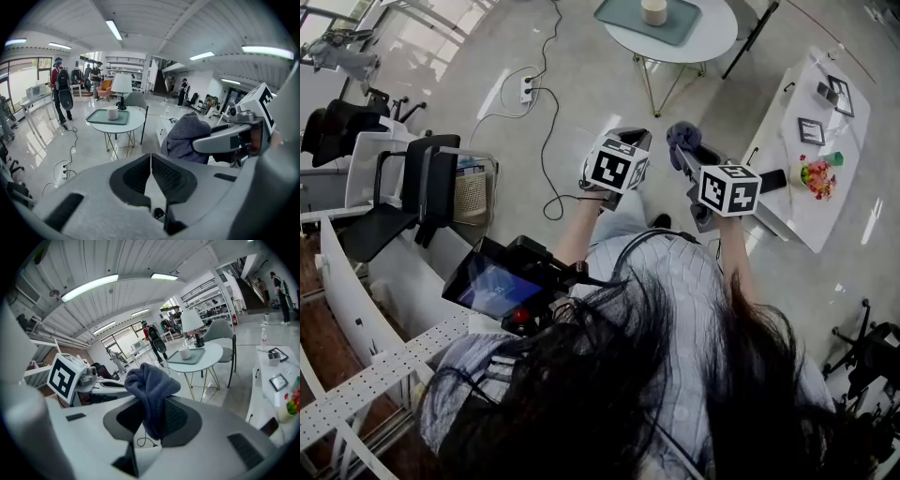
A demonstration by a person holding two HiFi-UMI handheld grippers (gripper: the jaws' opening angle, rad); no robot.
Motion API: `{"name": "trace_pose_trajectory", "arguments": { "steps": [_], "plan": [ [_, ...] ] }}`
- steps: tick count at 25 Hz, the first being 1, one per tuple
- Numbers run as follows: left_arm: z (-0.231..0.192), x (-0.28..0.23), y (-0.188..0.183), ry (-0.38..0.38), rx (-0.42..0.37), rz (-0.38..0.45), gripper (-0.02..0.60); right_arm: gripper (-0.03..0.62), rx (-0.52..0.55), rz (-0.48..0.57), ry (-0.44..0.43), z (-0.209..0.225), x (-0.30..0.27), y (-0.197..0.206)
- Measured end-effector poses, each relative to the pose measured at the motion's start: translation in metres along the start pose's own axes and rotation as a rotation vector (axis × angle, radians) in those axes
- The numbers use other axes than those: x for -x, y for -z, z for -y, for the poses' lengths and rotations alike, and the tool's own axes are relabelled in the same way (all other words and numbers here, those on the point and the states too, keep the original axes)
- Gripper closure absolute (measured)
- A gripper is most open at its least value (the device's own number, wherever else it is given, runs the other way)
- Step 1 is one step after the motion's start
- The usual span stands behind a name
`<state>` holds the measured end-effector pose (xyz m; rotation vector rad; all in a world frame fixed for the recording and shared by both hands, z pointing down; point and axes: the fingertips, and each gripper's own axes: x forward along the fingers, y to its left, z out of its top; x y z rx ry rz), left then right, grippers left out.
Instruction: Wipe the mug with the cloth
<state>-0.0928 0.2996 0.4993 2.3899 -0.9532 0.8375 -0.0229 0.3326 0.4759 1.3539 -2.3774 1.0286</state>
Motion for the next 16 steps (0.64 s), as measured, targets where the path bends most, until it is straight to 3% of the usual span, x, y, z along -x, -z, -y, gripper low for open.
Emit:
{"name": "trace_pose_trajectory", "arguments": {
  "steps": [16],
  "plan": [
    [0.011,-0.004,0.006,-0.007,-0.006,-0.015,0.555,0.496,0.006,0.005,-0.017,-0.002,0.009,0.004]
  ]
}}
